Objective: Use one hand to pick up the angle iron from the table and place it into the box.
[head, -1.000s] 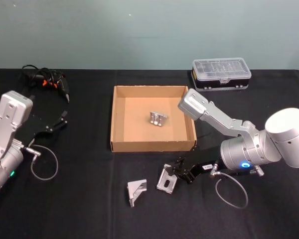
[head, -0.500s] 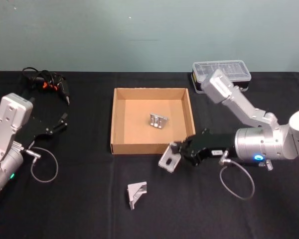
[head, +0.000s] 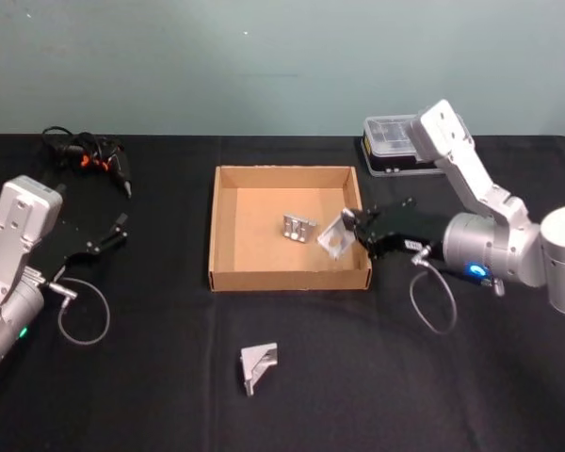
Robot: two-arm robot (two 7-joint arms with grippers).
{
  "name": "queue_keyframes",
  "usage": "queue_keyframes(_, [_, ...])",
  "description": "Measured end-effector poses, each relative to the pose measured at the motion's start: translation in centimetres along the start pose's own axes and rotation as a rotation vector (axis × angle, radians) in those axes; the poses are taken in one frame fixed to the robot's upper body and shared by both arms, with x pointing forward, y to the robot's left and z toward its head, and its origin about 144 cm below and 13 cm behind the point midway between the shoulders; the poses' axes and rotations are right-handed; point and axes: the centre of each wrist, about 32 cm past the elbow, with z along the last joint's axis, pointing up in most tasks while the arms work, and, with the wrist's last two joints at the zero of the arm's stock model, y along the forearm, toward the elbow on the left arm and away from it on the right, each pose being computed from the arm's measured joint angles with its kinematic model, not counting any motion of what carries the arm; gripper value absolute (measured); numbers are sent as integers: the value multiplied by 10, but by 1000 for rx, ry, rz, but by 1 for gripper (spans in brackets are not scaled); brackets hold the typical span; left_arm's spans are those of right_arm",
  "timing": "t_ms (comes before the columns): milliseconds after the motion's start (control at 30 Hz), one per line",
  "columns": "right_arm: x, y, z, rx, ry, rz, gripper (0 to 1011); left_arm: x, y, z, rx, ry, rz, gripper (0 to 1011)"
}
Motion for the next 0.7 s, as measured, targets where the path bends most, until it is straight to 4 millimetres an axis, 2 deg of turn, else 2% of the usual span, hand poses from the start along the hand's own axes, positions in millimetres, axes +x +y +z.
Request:
queue_keyframes(333, [8, 28, -2, 34, -20, -119, 65, 0, 0, 0, 0, 0, 0, 1011])
queue_keyframes(700, [14, 59, 2, -4, -35, -130, 65, 0, 0, 0, 0, 0, 0, 1011])
